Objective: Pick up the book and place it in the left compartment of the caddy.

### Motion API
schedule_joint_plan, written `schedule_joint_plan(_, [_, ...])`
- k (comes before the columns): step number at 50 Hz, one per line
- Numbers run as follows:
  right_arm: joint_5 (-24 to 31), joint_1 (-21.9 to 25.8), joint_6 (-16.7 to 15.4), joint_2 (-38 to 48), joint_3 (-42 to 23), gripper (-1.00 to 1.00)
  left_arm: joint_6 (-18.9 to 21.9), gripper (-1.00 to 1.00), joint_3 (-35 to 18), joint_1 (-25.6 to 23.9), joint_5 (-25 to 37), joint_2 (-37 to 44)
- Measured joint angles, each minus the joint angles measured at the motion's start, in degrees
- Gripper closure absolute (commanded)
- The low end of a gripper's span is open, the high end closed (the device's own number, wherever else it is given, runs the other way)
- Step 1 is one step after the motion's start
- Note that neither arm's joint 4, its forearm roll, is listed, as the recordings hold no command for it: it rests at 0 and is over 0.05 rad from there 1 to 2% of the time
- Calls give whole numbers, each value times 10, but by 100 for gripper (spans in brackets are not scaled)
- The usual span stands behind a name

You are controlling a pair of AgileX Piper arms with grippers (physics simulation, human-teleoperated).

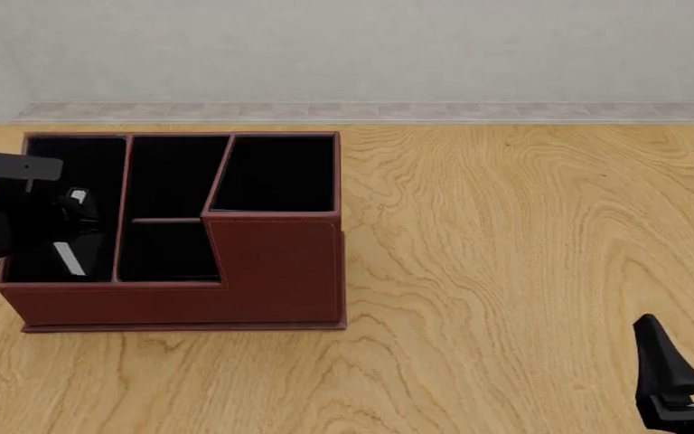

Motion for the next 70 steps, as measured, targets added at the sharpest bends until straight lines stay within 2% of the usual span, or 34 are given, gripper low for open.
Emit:
schedule_joint_plan(57, [0, 0, 0, 0, 0, -100, 1, 100, 4, 3, -15, 13])
schedule_joint_plan(58, [0, 0, 0, 0, 0, -100, 1, -100, 4, 3, -15, 13])
schedule_joint_plan(70, [0, 0, 0, 0, 0, -100, 5, -100, 0, 0, -13, 6])
